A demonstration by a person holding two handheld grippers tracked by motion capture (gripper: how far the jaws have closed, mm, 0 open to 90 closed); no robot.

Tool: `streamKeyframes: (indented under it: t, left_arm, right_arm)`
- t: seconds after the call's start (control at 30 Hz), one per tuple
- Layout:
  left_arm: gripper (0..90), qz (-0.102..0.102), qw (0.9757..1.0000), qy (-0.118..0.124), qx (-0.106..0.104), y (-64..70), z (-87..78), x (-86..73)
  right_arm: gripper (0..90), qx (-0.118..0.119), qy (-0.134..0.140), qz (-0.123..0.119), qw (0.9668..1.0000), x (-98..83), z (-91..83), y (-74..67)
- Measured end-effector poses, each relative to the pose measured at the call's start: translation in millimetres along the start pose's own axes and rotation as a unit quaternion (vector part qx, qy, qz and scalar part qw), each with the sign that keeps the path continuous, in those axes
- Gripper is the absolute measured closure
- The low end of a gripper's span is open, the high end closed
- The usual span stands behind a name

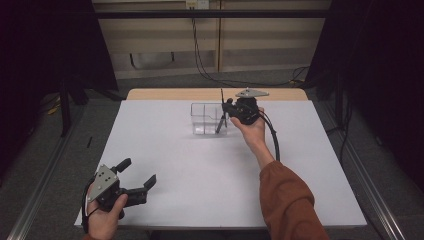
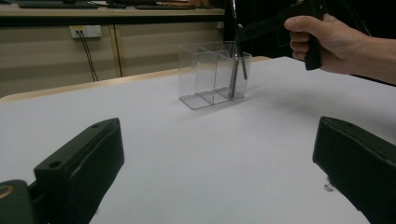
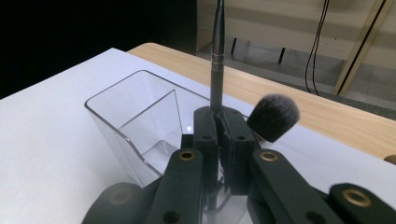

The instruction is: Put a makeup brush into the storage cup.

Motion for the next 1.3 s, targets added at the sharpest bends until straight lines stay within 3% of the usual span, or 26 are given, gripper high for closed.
streamKeyframes:
  t: [0.47,0.77,1.2,1.3]
  left_arm:
    - [2.1,0.001,1.0,-0.001,0.0,-0.3,0.3,-0.2]
    - [2.1,0.001,1.0,-0.001,0.0,-0.2,0.3,-0.3]
    - [2.1,0.0,1.0,-0.001,-0.001,-0.2,1.2,-0.1]
    - [2.1,0.0,1.0,-0.002,0.001,-1.0,1.3,-0.4]
  right_arm:
    - [84.2,0.003,0.001,0.003,1.0,-2.4,-1.8,3.1]
    - [76.2,0.013,0.015,0.001,0.9998,2.2,-5.8,-2.1]
    - [44.7,0.019,0.034,-0.004,0.9992,0.1,-19.1,-3.6]
    - [32.3,0.02,0.037,-0.002,0.9991,0.3,-22.6,-4.7]
Point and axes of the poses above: each handheld gripper's, and its own axes: z roughly forward along the jaws, x roughly out of its top, y roughly to its right, the point moved 9 cm from there along z, roughly forward along the jaws, and after that the axes turned 6 degrees about -z, right-handed, at the moved point
